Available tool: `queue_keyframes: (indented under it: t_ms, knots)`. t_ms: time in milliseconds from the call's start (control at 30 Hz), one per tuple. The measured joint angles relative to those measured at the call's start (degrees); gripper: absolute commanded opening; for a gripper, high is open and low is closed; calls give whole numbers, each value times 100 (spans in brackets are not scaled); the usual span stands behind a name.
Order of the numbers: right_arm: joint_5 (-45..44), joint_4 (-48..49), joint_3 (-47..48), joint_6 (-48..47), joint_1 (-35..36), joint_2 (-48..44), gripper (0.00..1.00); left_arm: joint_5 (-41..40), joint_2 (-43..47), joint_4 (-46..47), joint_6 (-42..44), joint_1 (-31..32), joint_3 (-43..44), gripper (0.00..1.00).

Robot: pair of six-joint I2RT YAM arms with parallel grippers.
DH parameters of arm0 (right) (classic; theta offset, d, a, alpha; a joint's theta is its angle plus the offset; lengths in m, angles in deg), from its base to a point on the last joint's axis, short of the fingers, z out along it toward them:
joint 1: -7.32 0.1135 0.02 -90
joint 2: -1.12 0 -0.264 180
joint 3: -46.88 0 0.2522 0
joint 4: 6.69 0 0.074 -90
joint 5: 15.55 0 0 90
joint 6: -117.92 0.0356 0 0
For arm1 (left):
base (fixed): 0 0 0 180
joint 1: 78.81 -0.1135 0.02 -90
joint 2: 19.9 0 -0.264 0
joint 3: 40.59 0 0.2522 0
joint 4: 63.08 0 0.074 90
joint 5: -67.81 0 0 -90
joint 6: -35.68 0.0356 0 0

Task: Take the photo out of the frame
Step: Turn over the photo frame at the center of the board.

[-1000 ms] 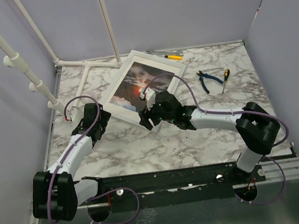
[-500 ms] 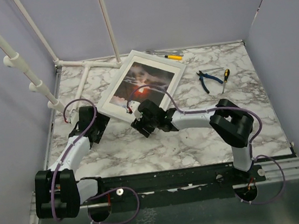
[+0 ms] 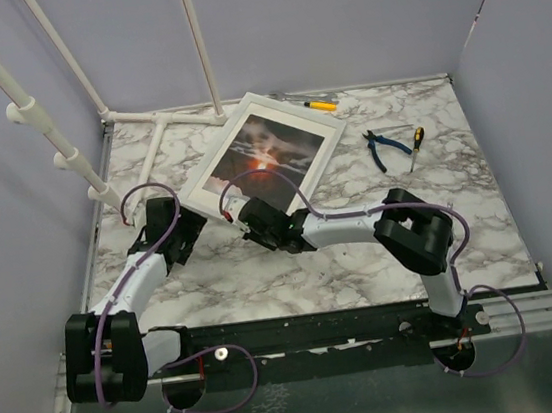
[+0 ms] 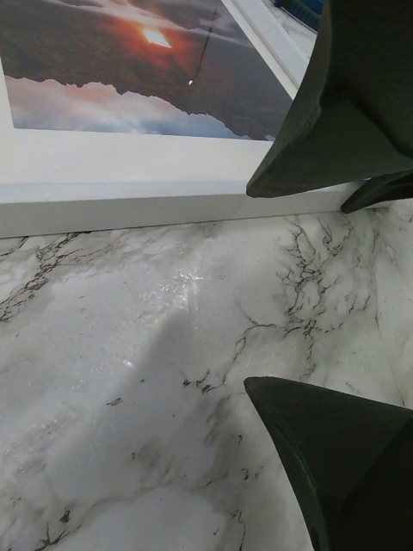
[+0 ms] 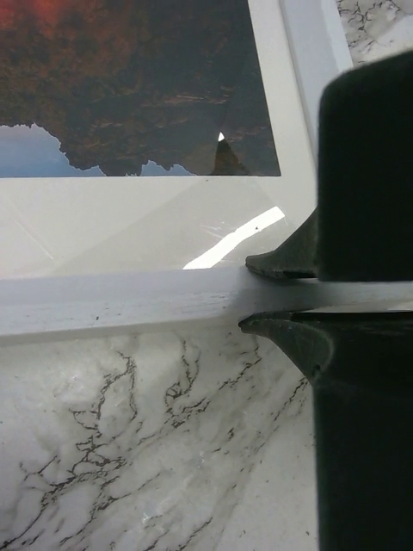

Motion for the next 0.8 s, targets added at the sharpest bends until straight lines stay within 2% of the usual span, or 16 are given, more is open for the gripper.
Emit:
queue_keyframes:
  t_ms: [133,333,533,800]
  knots:
    - [-107,-15,-96,50,46,-94,1,393,-2,195,186,0,-109,90]
    - [160,-214,-227,227,-61,-337,1,1427,83,1143,306,0,-688,91]
    - [614,-192,-391,420,-302,-734,1,2039,511,1805,109,0,-1165,98]
    - [1141,-127,-518,627,-577,-1032,0,2780,568,3174,-398,2,-1606,99]
